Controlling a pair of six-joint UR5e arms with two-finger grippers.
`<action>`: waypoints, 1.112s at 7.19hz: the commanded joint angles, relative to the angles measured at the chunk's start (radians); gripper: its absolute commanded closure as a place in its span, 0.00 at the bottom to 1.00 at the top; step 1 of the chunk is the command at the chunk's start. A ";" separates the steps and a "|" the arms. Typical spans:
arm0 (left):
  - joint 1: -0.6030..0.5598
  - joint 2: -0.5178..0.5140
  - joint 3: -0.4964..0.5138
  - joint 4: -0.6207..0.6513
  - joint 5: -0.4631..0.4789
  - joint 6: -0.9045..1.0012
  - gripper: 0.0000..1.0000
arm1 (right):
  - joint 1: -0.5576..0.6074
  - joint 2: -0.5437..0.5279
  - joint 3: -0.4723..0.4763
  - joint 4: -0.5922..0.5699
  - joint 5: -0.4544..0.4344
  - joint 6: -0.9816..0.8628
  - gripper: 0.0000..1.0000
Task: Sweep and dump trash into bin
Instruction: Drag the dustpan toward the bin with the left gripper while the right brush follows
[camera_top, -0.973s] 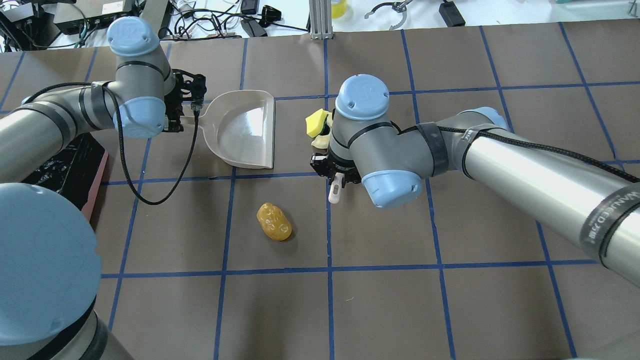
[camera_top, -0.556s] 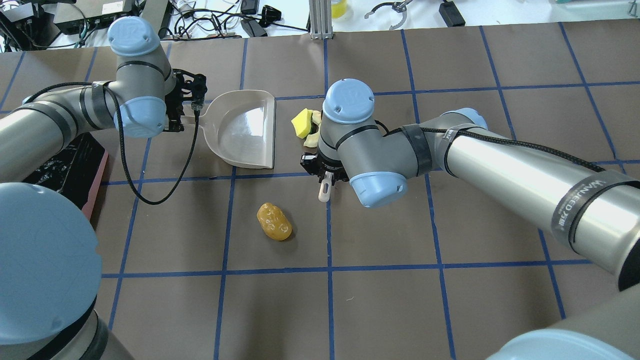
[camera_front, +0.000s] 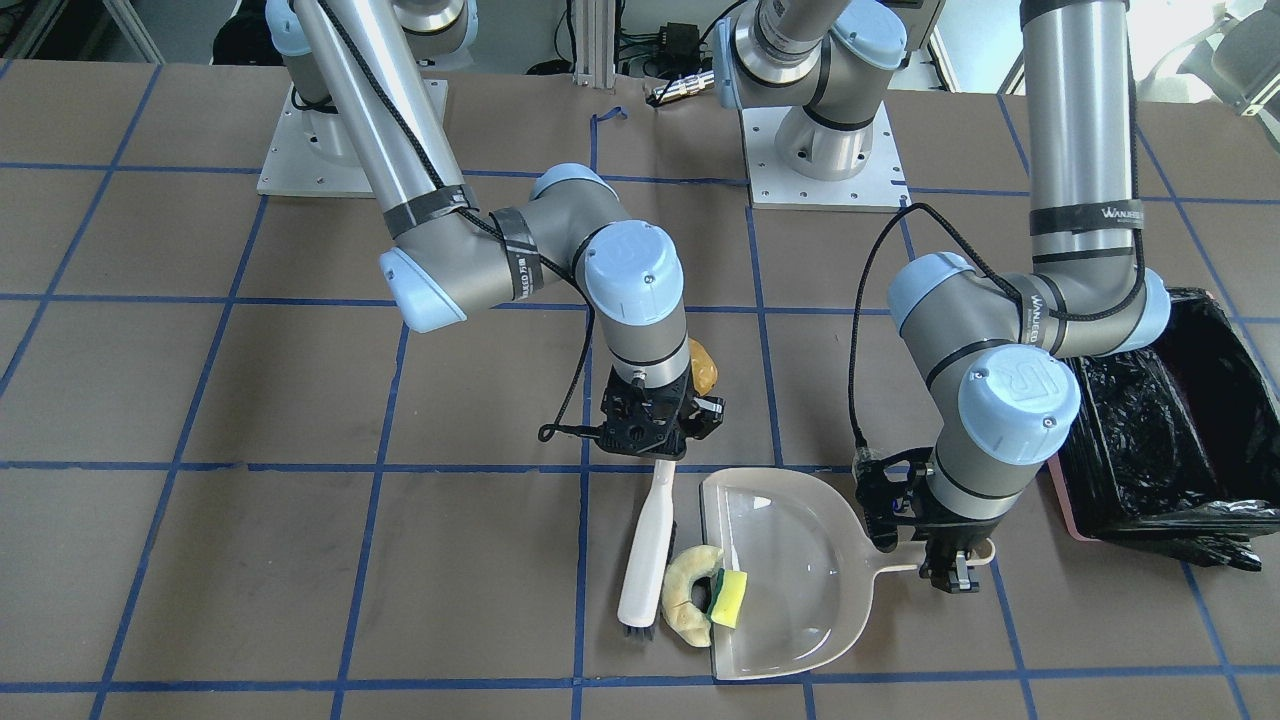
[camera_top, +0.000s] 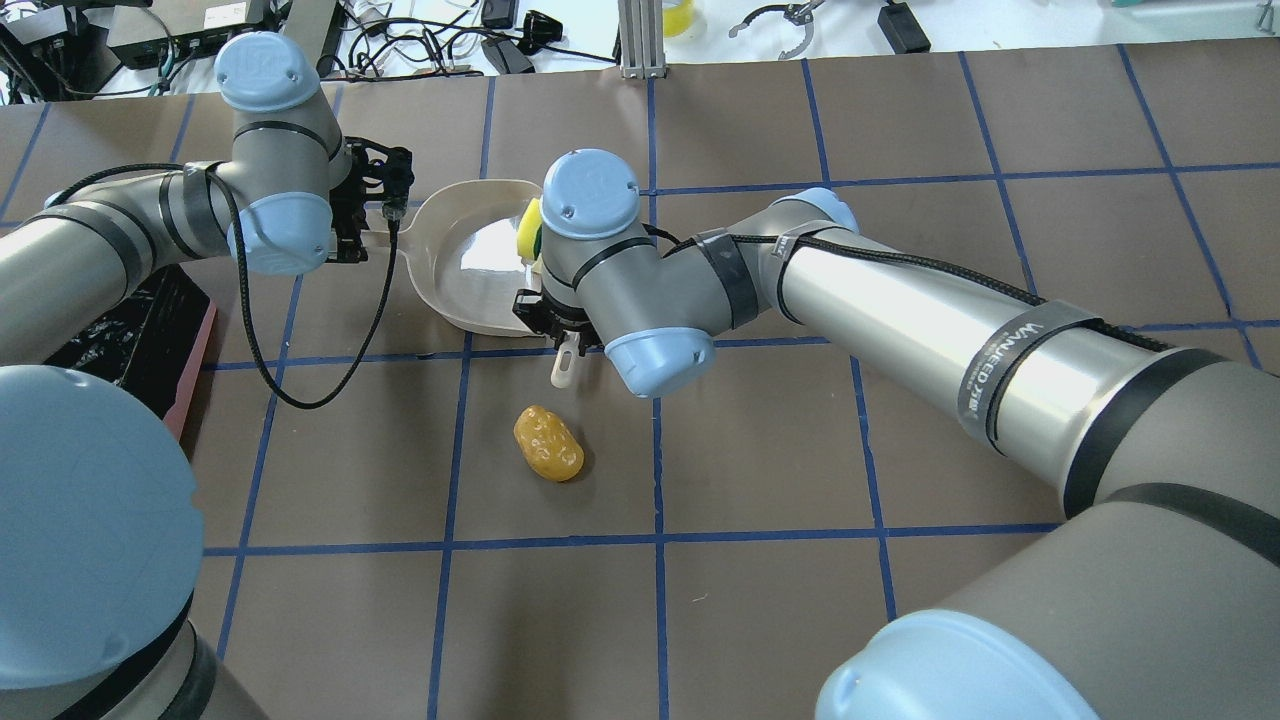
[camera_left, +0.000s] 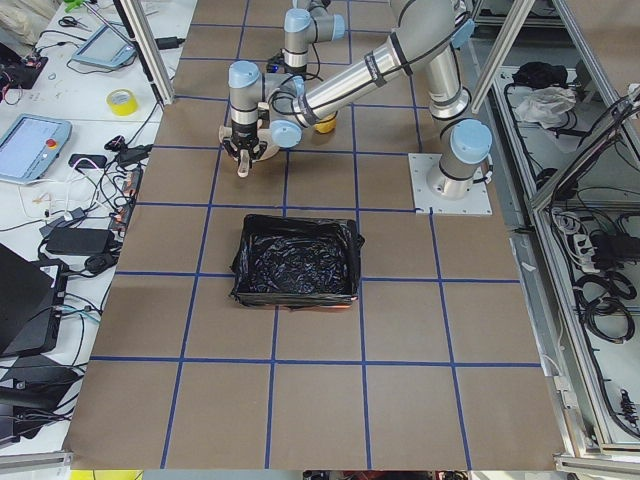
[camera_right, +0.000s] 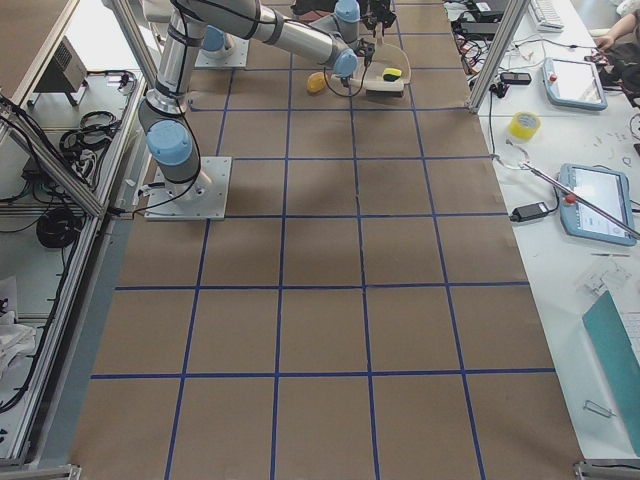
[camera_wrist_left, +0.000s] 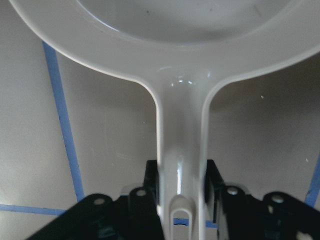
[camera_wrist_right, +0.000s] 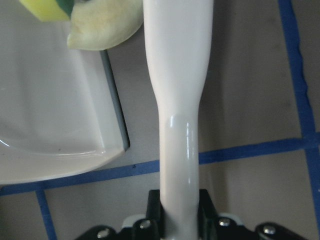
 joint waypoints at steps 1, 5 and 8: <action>0.000 -0.001 0.000 0.000 0.000 0.000 1.00 | 0.018 0.027 -0.019 -0.009 0.071 0.009 1.00; 0.000 0.000 0.000 0.000 0.000 0.000 1.00 | 0.102 0.022 -0.076 0.002 0.073 0.164 1.00; 0.000 0.003 -0.001 0.002 0.000 0.006 1.00 | 0.059 -0.037 -0.059 0.089 0.053 0.103 1.00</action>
